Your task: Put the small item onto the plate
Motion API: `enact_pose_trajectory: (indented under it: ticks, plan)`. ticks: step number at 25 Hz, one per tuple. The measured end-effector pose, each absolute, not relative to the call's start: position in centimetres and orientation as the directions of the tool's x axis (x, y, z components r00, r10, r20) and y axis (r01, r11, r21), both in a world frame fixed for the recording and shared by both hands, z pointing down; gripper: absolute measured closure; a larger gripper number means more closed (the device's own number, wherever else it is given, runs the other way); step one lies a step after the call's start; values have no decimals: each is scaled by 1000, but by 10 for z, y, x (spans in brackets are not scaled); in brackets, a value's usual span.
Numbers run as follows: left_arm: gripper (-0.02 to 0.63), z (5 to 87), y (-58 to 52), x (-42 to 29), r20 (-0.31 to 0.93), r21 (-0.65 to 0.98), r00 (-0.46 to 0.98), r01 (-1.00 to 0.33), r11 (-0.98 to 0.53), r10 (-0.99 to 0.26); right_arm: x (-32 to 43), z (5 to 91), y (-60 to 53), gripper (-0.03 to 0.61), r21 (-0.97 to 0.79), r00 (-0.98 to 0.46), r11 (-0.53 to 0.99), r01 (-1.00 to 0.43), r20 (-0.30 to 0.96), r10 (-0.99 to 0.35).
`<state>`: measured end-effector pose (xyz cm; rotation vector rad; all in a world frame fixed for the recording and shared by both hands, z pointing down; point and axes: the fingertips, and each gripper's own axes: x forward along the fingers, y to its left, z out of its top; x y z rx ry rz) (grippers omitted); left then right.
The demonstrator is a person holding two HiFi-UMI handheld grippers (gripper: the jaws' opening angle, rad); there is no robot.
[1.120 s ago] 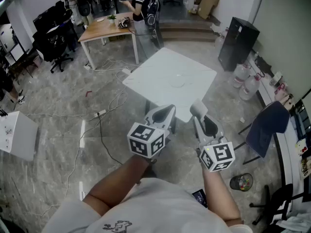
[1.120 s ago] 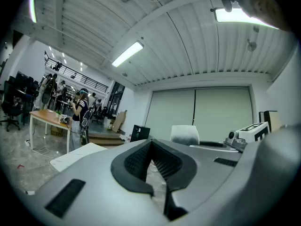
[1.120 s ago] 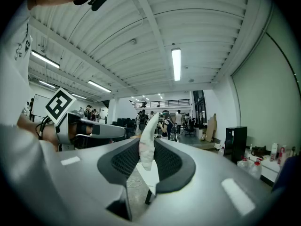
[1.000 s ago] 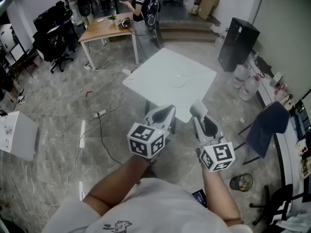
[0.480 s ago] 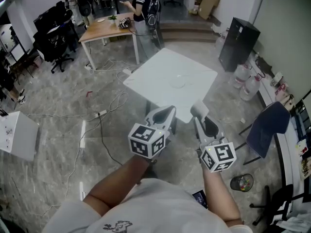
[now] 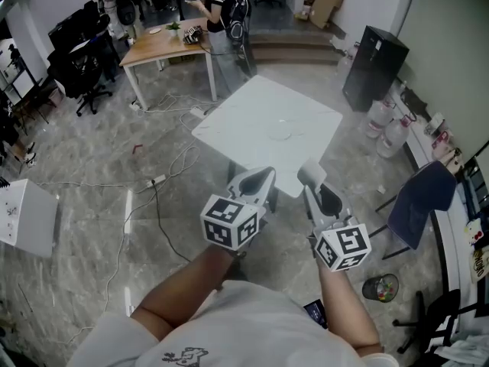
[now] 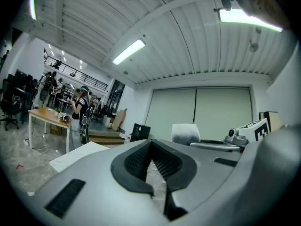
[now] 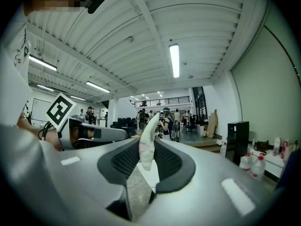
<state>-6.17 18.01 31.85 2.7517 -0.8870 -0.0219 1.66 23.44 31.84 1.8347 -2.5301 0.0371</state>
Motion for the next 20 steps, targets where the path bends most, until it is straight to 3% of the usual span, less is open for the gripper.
enact_pose_trajectory:
  ticks: [20]
  plan:
    - [606, 331, -19, -105, 77, 252, 843, -533, -807, -533, -28, 339, 31, 490, -44, -269, 266, -963, 79, -960]
